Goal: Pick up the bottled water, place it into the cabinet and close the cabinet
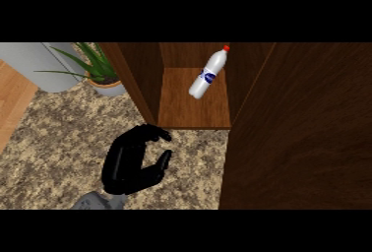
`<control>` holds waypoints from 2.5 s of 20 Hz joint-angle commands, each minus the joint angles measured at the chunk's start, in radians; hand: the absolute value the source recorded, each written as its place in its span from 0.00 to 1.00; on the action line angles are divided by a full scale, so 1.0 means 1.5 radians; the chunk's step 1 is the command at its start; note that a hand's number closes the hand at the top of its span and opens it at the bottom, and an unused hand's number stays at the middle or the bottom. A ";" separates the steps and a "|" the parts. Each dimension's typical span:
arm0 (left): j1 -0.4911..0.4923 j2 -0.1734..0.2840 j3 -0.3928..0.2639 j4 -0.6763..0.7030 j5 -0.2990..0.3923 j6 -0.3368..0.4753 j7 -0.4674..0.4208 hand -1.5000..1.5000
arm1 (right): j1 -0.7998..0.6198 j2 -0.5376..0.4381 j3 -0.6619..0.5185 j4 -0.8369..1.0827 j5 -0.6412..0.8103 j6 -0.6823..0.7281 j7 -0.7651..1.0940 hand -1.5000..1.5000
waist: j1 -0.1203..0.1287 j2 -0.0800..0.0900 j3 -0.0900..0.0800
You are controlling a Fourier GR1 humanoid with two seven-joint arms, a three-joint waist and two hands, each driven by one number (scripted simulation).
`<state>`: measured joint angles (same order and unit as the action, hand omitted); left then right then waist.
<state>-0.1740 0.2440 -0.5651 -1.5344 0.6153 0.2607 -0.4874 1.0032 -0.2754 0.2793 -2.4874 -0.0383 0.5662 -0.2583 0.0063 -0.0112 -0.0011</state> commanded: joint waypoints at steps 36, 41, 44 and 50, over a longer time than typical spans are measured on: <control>0.344 0.292 0.254 -0.239 0.217 -0.256 -0.016 0.00 | -0.185 -0.054 0.377 -0.045 0.057 -0.029 0.179 1.00 | 0.091 0.018 -0.010; 0.354 0.312 0.264 -0.240 0.231 -0.288 -0.007 0.00 | -0.225 -0.053 0.366 -0.025 0.046 -0.035 0.191 1.00 | 0.118 0.022 -0.012; 0.341 0.314 0.267 -0.237 0.228 -0.293 -0.008 0.00 | -0.257 -0.066 0.342 -0.015 0.047 -0.029 0.204 1.00 | 0.132 0.031 -0.013; 0.343 0.330 0.271 -0.236 0.236 -0.315 0.002 0.00 | -0.322 -0.105 0.310 -0.026 0.062 -0.001 0.219 0.00 | 0.159 0.028 -0.018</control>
<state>0.3422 0.7261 -0.1626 -1.8885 0.9625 -0.1949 -0.4939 0.6223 -0.4237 0.6142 -2.4889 -0.0084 0.5052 -0.0315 0.2192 0.0302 -0.0230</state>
